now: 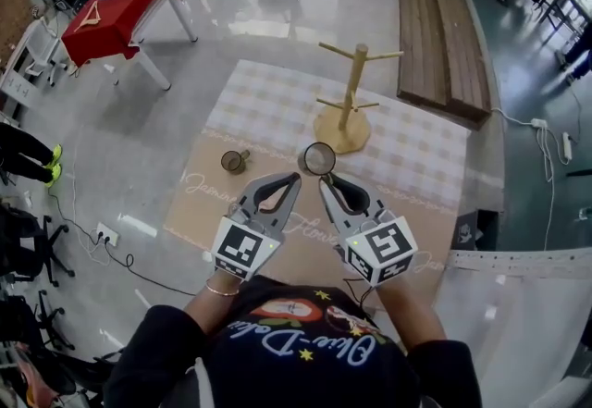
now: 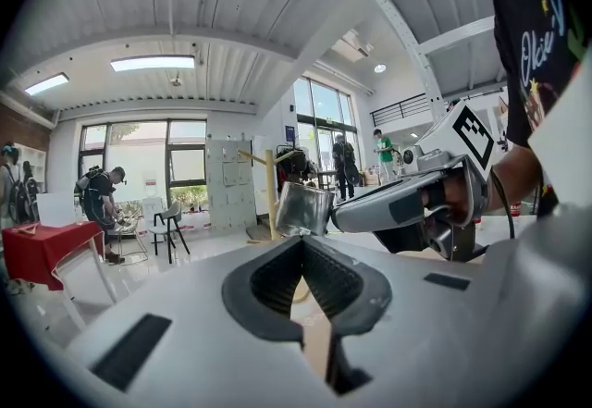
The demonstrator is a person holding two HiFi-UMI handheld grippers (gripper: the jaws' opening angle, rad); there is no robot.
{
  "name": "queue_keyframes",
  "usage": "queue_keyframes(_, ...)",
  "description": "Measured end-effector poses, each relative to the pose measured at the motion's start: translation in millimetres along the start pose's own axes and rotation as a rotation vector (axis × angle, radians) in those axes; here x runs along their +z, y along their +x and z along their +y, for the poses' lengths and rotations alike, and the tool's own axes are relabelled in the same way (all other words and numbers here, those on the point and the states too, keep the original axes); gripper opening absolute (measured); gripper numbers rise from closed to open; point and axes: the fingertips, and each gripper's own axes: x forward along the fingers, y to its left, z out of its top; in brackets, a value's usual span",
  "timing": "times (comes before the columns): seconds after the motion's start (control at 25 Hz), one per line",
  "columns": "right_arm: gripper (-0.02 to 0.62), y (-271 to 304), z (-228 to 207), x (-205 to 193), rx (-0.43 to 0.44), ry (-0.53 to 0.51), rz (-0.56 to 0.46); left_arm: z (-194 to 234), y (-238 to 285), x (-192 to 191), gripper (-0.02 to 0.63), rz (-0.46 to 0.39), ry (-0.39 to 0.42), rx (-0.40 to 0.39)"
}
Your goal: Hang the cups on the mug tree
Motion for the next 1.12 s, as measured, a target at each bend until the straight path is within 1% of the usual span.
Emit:
queue_keyframes(0.32,0.046,18.3,-2.3,15.5,-0.012,0.027,-0.011,19.3,6.3,8.6,0.008,-0.024,0.011,-0.017)
queue_keyframes(0.44,0.046,24.5,-4.5,24.0,-0.019,0.017,-0.018,24.3,11.9,13.8,0.008,-0.039,0.011,-0.024)
queue_keyframes(0.6,0.046,32.3,-9.1,34.1,-0.034,0.021,-0.034,31.4,20.1,23.6,0.008,-0.066,-0.009,-0.029)
queue_keyframes(0.76,0.046,36.7,-15.5,40.1,-0.038,0.050,-0.048,36.6,26.1,28.0,0.008,-0.077,-0.016,-0.034)
queue_keyframes(0.88,0.046,41.9,-19.6,46.0,-0.030,0.084,-0.062,41.6,29.2,30.9,0.008,-0.079,-0.004,-0.031)
queue_keyframes(1.12,0.046,45.6,-21.1,57.5,-0.031,0.094,-0.086,48.8,32.6,40.8,0.008,-0.102,-0.006,-0.016)
